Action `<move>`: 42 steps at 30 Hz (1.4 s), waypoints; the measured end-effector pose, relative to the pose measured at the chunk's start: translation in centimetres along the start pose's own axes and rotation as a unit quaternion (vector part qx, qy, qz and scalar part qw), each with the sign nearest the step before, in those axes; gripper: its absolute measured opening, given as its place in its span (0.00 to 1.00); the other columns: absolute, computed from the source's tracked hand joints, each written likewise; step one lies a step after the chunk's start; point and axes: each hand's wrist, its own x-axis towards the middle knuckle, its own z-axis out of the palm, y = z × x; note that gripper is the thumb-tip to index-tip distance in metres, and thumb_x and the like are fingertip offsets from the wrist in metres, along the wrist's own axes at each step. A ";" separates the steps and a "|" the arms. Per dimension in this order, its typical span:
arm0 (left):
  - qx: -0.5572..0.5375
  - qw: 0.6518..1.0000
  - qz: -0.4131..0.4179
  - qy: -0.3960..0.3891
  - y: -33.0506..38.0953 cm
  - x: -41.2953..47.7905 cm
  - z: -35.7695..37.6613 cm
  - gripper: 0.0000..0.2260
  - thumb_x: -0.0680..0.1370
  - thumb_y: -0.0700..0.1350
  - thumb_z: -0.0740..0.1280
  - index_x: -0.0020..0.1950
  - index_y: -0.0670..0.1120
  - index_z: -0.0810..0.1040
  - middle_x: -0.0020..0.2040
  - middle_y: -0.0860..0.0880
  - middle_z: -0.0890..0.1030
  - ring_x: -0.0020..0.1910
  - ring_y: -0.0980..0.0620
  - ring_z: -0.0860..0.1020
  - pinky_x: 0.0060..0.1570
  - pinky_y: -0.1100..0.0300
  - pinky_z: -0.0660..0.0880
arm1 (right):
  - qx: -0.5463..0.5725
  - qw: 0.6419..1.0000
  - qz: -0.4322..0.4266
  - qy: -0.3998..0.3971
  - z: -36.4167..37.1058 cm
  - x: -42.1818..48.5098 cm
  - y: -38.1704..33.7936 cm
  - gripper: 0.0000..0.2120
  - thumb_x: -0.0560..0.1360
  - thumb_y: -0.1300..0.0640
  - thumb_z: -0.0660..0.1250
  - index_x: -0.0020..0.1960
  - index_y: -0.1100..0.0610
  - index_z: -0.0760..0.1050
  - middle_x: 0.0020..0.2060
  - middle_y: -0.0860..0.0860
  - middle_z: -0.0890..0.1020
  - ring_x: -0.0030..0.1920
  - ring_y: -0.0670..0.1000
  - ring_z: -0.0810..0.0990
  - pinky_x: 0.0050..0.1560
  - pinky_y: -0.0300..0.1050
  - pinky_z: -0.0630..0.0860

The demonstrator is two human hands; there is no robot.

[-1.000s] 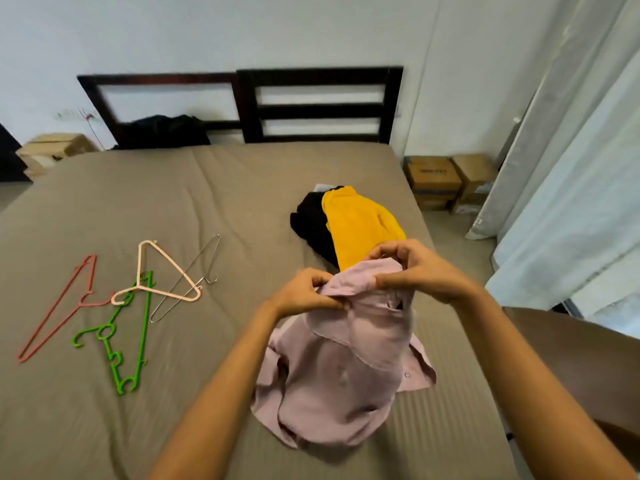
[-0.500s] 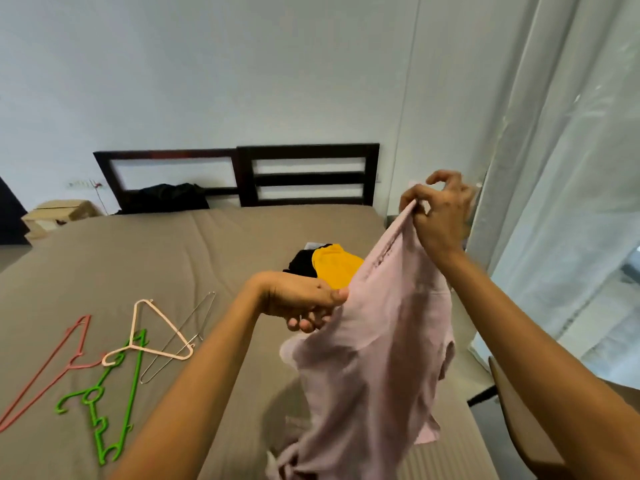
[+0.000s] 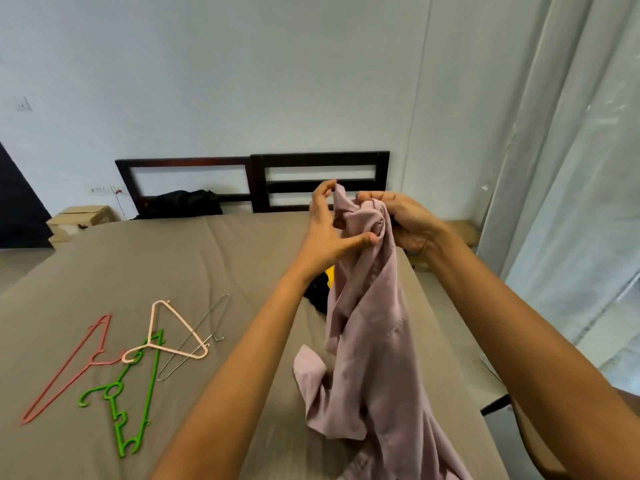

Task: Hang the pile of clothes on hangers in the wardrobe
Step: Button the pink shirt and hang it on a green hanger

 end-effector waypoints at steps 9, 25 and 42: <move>0.251 0.961 0.042 0.111 2.7 1.7 -2.4 0.06 0.74 0.46 0.67 0.38 0.52 0.80 0.33 0.49 0.79 0.37 0.48 0.79 0.34 0.56 0.72 | -0.435 0.851 -0.219 0.196 1.1 -0.1 2.1 0.31 0.64 0.66 0.72 0.64 0.59 0.63 0.55 0.57 0.72 0.53 0.53 0.74 0.47 0.34 0.73; 0.286 0.925 0.009 0.251 2.3 -4.0 -8.4 0.07 0.75 0.42 0.63 0.42 0.43 0.80 0.35 0.44 0.81 0.36 0.46 0.77 0.34 0.57 0.68 | -0.570 0.705 0.088 0.414 -8.4 -7.6 1.4 0.13 0.70 0.67 0.64 0.54 0.66 0.76 0.46 0.63 0.79 0.43 0.61 0.79 0.44 0.49 0.75; 0.051 0.955 -0.292 -0.007 1.5 -6.9 -13.8 0.06 0.75 0.46 0.68 0.46 0.44 0.81 0.46 0.42 0.84 0.40 0.46 0.81 0.45 0.55 0.78 | -0.165 0.983 0.038 0.072 -9.9 -10.2 -2.3 0.17 0.72 0.74 0.57 0.54 0.60 0.77 0.45 0.52 0.84 0.44 0.50 0.82 0.44 0.37 0.79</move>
